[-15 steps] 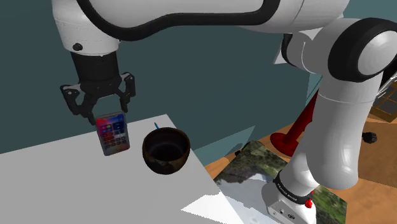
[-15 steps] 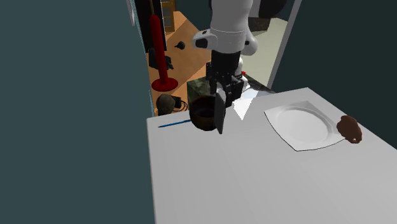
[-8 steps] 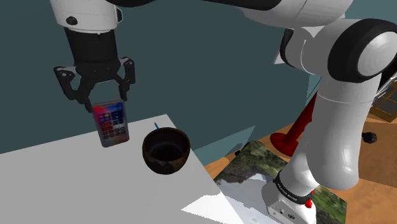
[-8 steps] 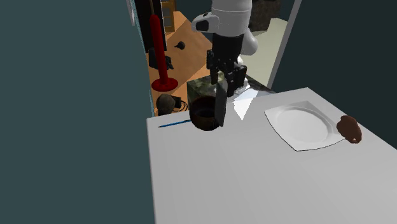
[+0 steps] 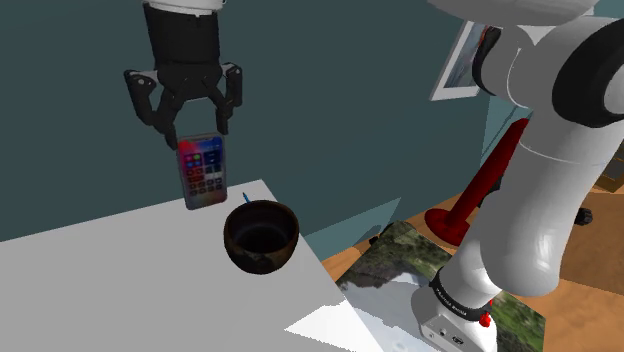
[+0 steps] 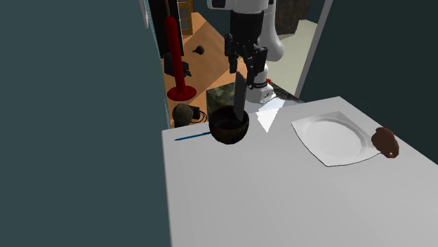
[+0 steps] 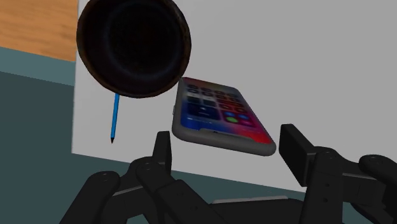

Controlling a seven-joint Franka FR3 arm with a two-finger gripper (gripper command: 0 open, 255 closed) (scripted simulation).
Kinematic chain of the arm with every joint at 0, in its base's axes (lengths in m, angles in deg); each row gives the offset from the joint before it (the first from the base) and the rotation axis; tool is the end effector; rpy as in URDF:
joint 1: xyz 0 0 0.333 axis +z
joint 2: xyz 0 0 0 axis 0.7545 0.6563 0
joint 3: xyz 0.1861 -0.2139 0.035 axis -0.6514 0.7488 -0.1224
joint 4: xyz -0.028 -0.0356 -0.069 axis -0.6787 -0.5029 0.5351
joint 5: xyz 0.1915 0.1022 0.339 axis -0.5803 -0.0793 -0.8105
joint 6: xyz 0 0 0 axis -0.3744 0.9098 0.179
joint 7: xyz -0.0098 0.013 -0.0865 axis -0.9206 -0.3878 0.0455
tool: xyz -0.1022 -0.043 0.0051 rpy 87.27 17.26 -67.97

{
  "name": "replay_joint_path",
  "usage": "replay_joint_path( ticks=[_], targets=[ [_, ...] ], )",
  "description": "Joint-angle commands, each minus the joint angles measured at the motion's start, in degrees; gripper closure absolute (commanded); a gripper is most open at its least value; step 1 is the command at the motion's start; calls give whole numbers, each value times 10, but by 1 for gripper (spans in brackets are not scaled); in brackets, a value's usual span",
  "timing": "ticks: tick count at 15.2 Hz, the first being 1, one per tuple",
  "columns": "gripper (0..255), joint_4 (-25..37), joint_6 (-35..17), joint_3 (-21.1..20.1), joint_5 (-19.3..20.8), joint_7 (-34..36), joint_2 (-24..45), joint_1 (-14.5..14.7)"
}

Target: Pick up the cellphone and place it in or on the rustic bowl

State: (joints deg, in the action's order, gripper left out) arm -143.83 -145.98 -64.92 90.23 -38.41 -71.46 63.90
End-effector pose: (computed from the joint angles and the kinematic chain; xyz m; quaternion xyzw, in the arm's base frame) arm 0.4459 0.4156 0.5809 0.9999 0.0163 -0.0010 0.0045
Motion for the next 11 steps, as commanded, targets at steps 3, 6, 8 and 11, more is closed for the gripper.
replay_joint_path(
  ticks=[3, 6, 8, 11],
  targets=[
    [255, -65, 8, 15, -47, -52, -88, -42],
    [255, -101, 23, 35, -76, -92, -146, -64],
    [255, -122, 38, 54, -93, -123, -186, -77],
    [255, -156, 13, 56, -97, -126, -196, -76]
  ],
)
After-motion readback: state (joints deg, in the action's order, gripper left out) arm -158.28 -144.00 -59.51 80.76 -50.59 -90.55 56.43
